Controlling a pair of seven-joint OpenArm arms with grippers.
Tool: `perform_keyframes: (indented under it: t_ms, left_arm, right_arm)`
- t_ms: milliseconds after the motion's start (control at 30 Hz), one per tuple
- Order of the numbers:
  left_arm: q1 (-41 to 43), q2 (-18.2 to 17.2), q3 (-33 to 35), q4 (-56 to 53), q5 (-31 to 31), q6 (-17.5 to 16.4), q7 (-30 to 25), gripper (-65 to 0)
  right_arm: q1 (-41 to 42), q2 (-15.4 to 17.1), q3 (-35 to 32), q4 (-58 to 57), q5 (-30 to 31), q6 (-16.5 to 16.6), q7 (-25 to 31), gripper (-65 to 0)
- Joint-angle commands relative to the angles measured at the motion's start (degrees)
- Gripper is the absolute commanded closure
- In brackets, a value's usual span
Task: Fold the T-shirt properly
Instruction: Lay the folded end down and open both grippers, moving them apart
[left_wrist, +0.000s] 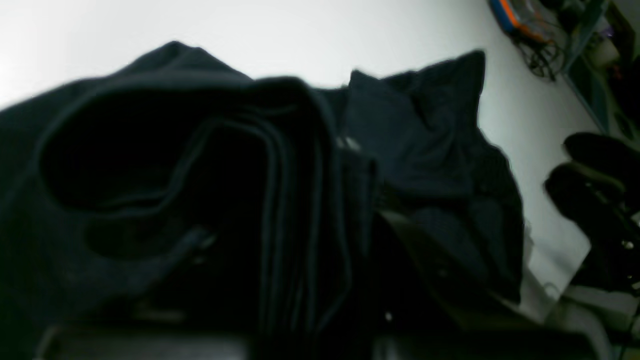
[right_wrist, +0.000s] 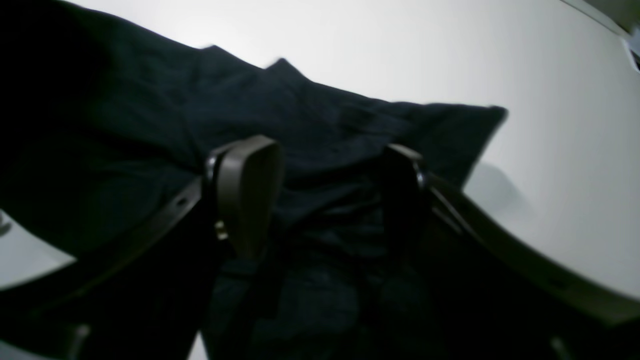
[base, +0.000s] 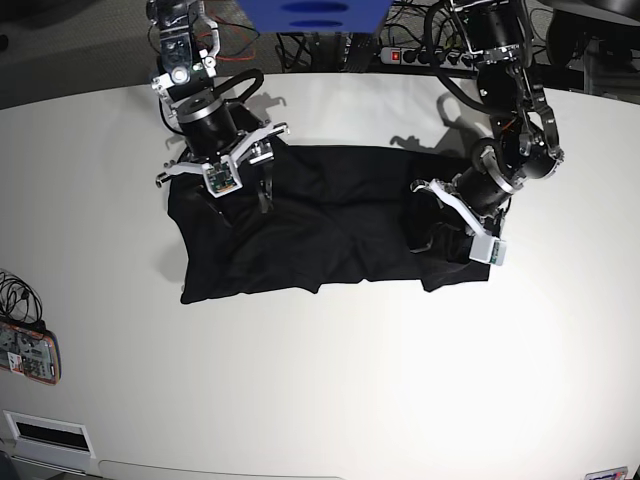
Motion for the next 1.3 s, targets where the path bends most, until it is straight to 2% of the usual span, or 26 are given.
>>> perform_keyframes:
  t_ms: [0,367,500,567,700,967,1033,1200,1267]
  left_arm:
    - [-1.5,-0.4,0.0,0.0,-1.6,-0.6,-1.3,0.0]
    - [-2.4,-0.8,1.2,-2.5,-1.5,-0.6,-0.9,-0.3]
    - [-2.4,-2.3,6.0,-2.5,-1.6,-0.6,-1.2,-20.6]
    - [-2.4,-3.6,9.4,-2.5,-1.6,-0.6,-1.2,-25.8]
    - [-3.5,-4.0,13.6,-2.4,-1.6,-0.6,-1.3,-26.6]
    - [-4.5,-4.2,13.7,-2.6,-1.7,-0.6,-1.3,-26.4]
    - [-4.4,-5.6,13.2,-1.7,-1.6,-0.6,-1.3,-26.4]
    - [-2.8,-8.7,12.6,3.2,-1.7,-0.6,-1.3,-26.4]
    - [-1.6,-9.4,10.1,5.6,-1.7,-0.6,-1.3,-26.4]
  right_arm:
    - [0.1,0.1,0.0,1.3,0.3,-0.1,1.5,-33.3]
    - [0.2,0.1,0.0,1.3,0.3,-0.1,1.5,-33.6]
    - [0.2,0.1,0.0,1.3,0.3,-0.1,1.5,-33.6]
    - [0.2,0.1,0.0,1.3,0.3,-0.1,1.4,-33.6]
    - [0.2,0.1,0.1,1.3,0.3,-0.1,1.4,-33.6]
    - [0.2,0.0,5.9,1.2,2.4,-0.2,1.1,-33.4]
    - [0.3,0.0,8.6,1.3,6.7,-0.2,-1.5,-33.4]
    - [4.4,0.3,13.8,1.3,16.7,0.2,-13.2,-33.7]
    - [4.4,2.3,15.1,1.3,18.3,0.6,-15.2,-33.8]
